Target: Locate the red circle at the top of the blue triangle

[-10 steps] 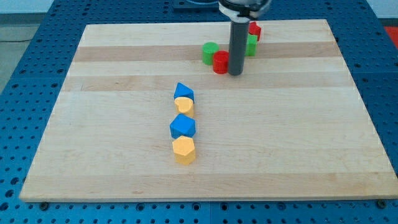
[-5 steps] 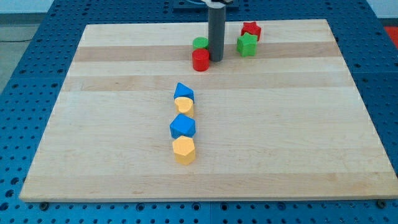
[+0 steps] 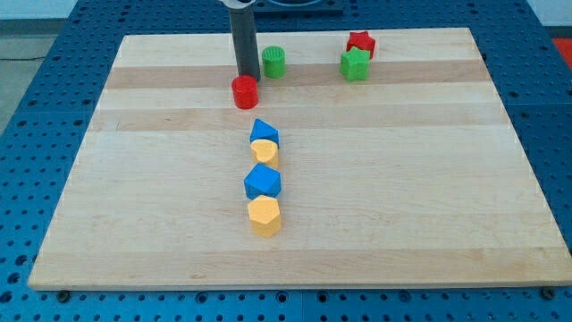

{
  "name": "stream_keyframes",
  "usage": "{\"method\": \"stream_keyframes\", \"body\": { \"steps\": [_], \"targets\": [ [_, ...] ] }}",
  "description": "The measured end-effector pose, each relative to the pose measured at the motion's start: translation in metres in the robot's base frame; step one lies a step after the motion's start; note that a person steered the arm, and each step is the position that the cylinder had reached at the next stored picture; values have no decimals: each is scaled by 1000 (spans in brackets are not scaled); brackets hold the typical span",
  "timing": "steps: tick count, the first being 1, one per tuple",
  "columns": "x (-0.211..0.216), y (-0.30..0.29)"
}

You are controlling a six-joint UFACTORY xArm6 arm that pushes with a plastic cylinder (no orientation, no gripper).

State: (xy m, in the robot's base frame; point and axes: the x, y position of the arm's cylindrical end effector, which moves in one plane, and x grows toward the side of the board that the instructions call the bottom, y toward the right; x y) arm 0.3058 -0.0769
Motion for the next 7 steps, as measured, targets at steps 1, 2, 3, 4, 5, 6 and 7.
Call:
{"method": "stream_keyframes", "body": {
  "steps": [1, 2, 3, 4, 5, 6, 7],
  "targets": [
    [12, -5],
    [13, -38],
    [32, -38],
    [45, -26],
    [59, -9],
    [65, -2],
    [65, -4]
  ]
}}
